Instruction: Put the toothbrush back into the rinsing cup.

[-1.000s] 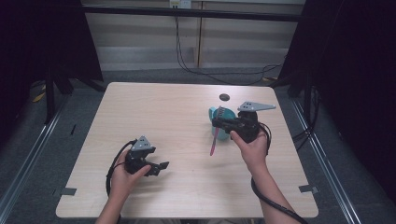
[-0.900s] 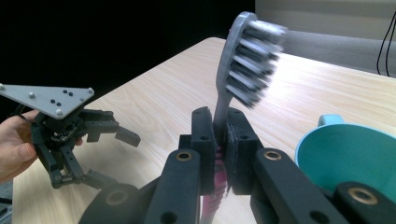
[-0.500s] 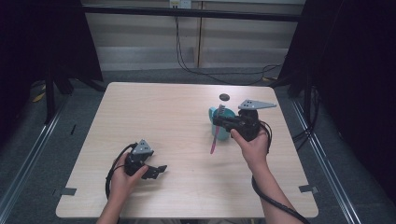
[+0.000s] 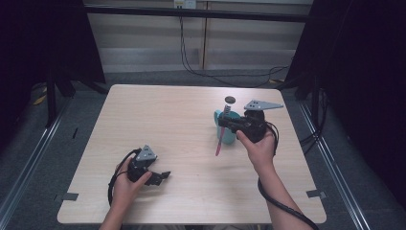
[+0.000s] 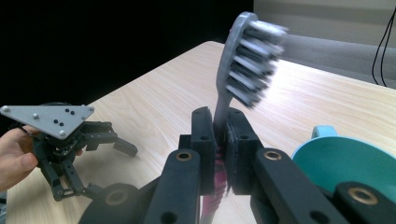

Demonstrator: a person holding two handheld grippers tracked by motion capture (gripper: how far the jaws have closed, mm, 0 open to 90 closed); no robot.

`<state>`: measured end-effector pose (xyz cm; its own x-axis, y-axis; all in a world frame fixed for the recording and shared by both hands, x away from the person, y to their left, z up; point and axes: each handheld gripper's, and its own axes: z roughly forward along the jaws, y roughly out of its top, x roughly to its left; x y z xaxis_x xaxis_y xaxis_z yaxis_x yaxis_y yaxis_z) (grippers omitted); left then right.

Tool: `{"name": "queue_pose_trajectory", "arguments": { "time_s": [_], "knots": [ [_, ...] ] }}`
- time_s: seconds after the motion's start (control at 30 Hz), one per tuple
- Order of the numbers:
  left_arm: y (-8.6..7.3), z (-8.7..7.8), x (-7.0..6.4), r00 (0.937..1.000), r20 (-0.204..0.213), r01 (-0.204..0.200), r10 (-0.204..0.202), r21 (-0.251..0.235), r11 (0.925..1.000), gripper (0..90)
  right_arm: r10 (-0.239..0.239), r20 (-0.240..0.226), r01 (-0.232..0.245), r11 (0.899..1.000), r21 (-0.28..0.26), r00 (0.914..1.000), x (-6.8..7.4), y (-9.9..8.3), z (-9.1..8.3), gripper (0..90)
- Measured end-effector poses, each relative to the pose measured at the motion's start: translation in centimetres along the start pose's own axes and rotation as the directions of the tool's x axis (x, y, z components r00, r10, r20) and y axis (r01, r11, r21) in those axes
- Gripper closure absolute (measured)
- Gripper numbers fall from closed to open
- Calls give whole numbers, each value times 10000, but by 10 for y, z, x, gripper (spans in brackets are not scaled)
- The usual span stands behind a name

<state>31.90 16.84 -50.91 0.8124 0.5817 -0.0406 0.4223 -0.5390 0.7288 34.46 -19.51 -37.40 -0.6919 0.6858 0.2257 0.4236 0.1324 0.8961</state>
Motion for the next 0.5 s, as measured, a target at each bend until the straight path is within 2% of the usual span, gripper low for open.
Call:
{"name": "queue_pose_trajectory", "arguments": {
  "time_s": [0.13,0.5],
  "knots": [
    [0,0,-1,9996,-134,-243,244,106,9996,151,-31,51,31,10000,24,10000,-1,2,0,838],
    [0,0,-2,9996,-178,-234,235,93,9997,149,-252,131,251,9997,35,9996,0,12,0,838]
  ]
}}
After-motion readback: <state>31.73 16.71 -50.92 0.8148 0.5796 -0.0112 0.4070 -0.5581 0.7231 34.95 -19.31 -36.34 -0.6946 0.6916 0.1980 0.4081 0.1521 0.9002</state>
